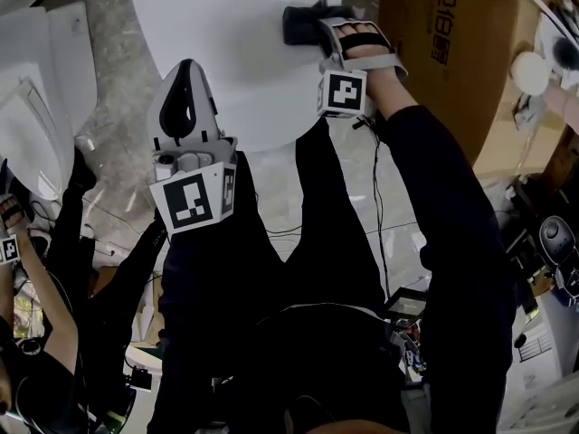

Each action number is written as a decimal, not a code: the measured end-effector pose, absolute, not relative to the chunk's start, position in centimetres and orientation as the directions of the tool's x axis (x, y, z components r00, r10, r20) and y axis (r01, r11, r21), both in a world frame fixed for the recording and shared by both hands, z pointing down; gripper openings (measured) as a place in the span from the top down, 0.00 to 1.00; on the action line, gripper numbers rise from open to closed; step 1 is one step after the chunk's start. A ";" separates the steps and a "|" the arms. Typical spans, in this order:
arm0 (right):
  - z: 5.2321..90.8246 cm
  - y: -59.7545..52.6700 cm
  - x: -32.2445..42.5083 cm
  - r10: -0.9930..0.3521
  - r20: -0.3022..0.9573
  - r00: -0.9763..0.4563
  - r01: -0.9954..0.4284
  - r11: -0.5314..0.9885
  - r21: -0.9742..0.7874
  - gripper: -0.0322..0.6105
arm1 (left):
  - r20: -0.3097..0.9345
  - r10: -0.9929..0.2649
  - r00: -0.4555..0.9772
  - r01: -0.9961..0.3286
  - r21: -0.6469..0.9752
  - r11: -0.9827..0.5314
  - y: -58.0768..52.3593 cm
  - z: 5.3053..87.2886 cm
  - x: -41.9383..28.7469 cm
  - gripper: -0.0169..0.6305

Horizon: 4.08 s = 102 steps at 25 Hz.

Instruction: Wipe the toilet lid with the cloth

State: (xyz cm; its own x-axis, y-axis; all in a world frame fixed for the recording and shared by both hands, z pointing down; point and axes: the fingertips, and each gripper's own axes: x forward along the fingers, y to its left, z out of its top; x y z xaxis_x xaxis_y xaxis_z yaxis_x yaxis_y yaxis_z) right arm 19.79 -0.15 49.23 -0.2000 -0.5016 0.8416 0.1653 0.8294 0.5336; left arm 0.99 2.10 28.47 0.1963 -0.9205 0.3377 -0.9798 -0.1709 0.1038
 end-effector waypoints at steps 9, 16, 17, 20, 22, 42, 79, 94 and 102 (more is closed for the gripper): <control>49.8 10.3 20.9 -0.418 0.886 -0.202 0.148 0.881 0.449 0.84 | 0.324 -0.918 0.227 -0.973 0.116 -0.200 3.4 28.1 1.9 0.95; 50.4 15.9 21.7 -0.349 0.918 -0.191 0.154 0.912 0.379 0.84 | 0.315 -0.924 0.218 -0.975 0.113 -0.191 4.0 27.7 1.6 0.95; 50.5 16.4 21.8 -0.340 0.922 -0.187 0.159 0.915 0.370 0.84 | 0.316 -0.924 0.215 -0.976 0.115 -0.187 4.1 27.7 1.4 0.95; 50.4 17.2 21.9 -0.303 0.941 -0.153 0.159 0.932 0.326 0.84 | 0.318 -0.925 0.209 -0.977 0.116 -0.180 4.3 27.8 0.9 0.95; 50.2 17.1 21.7 -0.262 0.956 -0.128 0.119 0.953 0.277 0.84 | 0.316 -0.927 0.203 -0.978 0.110 -0.177 4.3 27.7 0.5 0.95; 43.6 -10.7 15.6 -0.567 0.805 -0.176 0.147 0.793 0.591 0.84 | 0.346 -0.933 0.100 -0.991 0.117 -0.063 1.8 28.8 -2.8 0.95; 48.9 -3.5 14.6 -0.548 0.824 -0.141 0.160 0.809 0.566 0.84 | 0.362 -0.923 0.131 -0.986 0.145 -0.083 1.7 29.6 -3.9 0.95; 50.0 14.3 16.4 -0.398 0.904 -0.152 0.166 0.892 0.421 0.84 | 0.336 -0.926 0.171 -0.980 0.155 -0.125 4.9 28.7 -1.9 0.95; 50.7 22.3 17.6 -0.296 0.946 -0.135 0.169 0.934 0.316 0.84 | 0.330 -0.926 0.186 -0.978 0.152 -0.142 5.7 28.7 -1.3 0.95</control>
State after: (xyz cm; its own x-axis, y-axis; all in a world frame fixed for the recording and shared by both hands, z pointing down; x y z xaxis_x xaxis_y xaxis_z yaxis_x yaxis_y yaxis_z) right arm 17.59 22.27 50.72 -0.1353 -0.2958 0.9456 0.1691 0.9335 0.3162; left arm -1.27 5.66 28.66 0.1861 -0.9255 0.3298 -0.9780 -0.1424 0.1524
